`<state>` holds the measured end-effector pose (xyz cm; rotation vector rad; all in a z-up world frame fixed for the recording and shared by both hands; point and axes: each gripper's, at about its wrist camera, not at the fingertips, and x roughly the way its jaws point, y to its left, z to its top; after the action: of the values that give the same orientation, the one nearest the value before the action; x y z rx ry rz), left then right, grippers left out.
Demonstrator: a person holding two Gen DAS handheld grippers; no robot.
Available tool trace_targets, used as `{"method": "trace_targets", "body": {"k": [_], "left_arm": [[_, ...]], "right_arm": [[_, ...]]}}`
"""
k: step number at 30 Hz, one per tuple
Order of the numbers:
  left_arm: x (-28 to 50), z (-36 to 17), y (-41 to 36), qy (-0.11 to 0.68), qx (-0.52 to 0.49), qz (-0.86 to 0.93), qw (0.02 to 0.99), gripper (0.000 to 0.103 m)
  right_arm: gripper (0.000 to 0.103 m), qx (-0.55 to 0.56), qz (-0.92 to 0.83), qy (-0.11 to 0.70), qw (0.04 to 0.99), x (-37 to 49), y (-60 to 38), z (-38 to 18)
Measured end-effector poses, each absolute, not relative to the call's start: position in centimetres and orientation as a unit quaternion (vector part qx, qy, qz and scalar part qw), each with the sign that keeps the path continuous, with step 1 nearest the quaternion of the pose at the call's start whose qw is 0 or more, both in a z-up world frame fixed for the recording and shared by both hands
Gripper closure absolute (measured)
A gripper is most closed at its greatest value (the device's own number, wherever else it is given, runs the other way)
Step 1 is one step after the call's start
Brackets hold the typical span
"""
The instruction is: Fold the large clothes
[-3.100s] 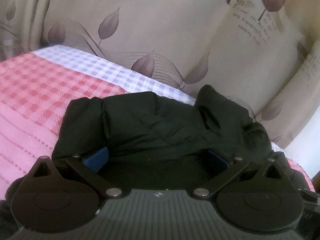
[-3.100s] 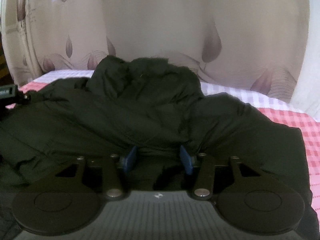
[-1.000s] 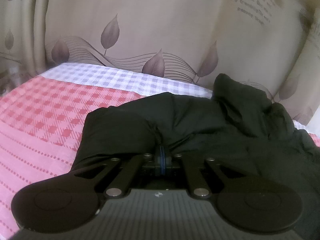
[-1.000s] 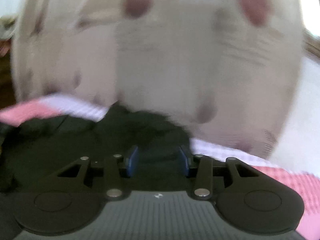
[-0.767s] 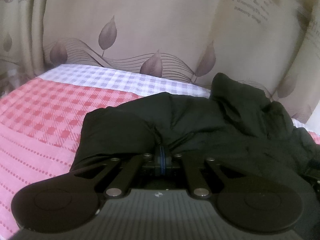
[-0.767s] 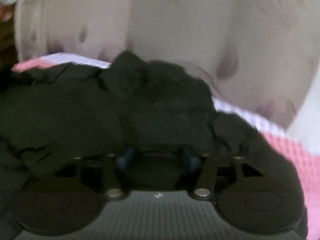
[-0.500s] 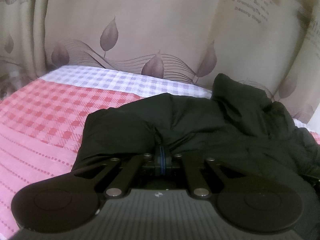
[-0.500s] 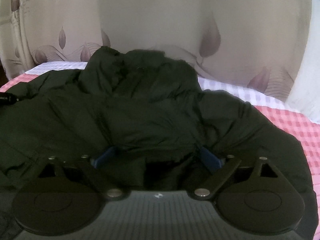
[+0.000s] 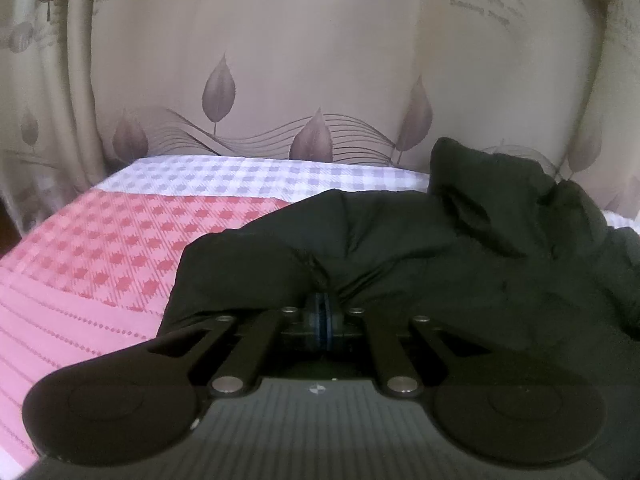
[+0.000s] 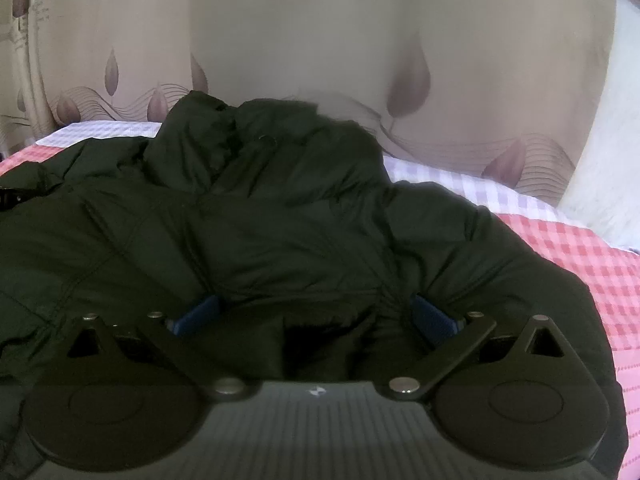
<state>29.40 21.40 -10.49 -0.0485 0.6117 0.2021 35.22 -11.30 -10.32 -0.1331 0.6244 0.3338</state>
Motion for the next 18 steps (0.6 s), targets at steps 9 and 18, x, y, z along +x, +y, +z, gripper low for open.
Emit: {"method": "trace_targets", "body": {"k": [9, 18], "left_arm": [[29.3, -10.3, 21.8, 0.301, -0.036, 0.080, 0.950, 0.079], [15.8, -3.3, 22.2, 0.185, 0.001, -0.010, 0.983, 0.000]], "right_arm": [[0.000, -0.059, 0.166, 0.306, 0.936, 35.2, -11.6, -10.2], [0.000, -0.008, 0.195, 0.177, 0.965, 17.9, -21.0, -2.4]]}}
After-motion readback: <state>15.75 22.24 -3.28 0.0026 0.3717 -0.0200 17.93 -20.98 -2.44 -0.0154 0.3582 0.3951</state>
